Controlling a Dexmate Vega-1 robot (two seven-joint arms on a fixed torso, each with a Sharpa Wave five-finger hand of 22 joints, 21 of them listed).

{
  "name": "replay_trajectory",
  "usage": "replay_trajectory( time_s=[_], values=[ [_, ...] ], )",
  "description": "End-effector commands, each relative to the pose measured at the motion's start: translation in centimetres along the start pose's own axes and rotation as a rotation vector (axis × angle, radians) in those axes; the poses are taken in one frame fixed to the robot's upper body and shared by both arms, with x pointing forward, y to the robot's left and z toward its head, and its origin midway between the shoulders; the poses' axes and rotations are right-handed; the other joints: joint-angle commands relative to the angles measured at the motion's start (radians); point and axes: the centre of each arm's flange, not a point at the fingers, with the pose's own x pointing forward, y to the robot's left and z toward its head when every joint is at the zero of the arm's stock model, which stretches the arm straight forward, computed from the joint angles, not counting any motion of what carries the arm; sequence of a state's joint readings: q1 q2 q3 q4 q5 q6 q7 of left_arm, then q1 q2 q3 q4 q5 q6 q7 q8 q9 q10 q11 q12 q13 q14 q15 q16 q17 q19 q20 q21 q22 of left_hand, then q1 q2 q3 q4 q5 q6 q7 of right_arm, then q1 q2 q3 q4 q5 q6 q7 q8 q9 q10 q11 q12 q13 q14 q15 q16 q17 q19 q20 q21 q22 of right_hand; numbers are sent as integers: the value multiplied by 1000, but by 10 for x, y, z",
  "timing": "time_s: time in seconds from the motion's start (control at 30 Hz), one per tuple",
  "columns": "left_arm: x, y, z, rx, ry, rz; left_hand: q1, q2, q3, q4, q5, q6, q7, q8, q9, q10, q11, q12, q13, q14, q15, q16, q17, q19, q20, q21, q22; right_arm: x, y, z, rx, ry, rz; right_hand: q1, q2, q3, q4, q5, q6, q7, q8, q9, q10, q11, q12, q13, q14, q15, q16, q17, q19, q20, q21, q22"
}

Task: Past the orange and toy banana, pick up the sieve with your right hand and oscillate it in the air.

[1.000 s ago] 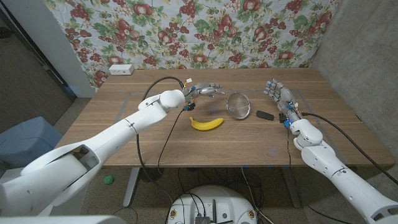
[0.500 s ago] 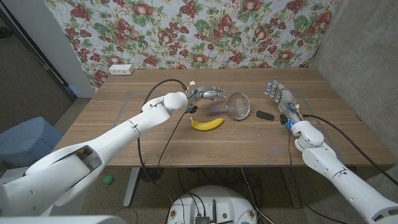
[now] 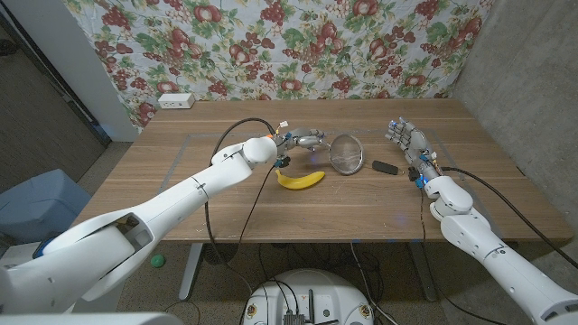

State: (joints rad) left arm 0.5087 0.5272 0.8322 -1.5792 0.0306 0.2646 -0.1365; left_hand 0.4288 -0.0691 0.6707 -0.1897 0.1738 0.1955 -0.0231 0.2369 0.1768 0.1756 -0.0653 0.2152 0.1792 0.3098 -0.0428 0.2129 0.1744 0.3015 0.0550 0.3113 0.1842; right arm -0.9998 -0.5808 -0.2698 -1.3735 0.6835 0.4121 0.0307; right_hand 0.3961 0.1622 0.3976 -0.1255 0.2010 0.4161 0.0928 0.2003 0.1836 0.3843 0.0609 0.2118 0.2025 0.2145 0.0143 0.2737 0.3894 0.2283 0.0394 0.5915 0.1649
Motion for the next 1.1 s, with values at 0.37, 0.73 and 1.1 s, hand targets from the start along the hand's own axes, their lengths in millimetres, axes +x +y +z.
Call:
replay_trajectory(
  time_s=[0.37,0.73,1.1],
  values=[
    [9,-17,4,-35,19,6,39,6,-14,12,-4,39,13,4,3,53,-4,8,5,66,-19,15,5,53,-3,21,5,-5,-11,-4,9,4,-5,0,-1,2,-4,6,14,-1,3,5,13,-2,3,4,5,4,4,0,14,2,-8,4],
    [12,-18,6,-44,43,48,82,42,-17,13,-1,79,28,4,4,103,7,12,4,124,-36,23,7,92,-4,31,8,-3,-14,-5,16,7,-8,-2,-2,2,-4,6,15,0,3,5,14,2,3,5,5,5,3,-2,16,4,-14,4],
    [23,-20,10,-46,37,47,104,58,-28,14,-1,108,32,3,5,137,9,14,4,157,-50,27,8,129,-13,44,10,-3,-17,-7,19,9,-19,-4,-2,2,-4,6,16,0,2,6,13,3,2,5,5,6,3,-4,18,4,-20,4]
  ],
)
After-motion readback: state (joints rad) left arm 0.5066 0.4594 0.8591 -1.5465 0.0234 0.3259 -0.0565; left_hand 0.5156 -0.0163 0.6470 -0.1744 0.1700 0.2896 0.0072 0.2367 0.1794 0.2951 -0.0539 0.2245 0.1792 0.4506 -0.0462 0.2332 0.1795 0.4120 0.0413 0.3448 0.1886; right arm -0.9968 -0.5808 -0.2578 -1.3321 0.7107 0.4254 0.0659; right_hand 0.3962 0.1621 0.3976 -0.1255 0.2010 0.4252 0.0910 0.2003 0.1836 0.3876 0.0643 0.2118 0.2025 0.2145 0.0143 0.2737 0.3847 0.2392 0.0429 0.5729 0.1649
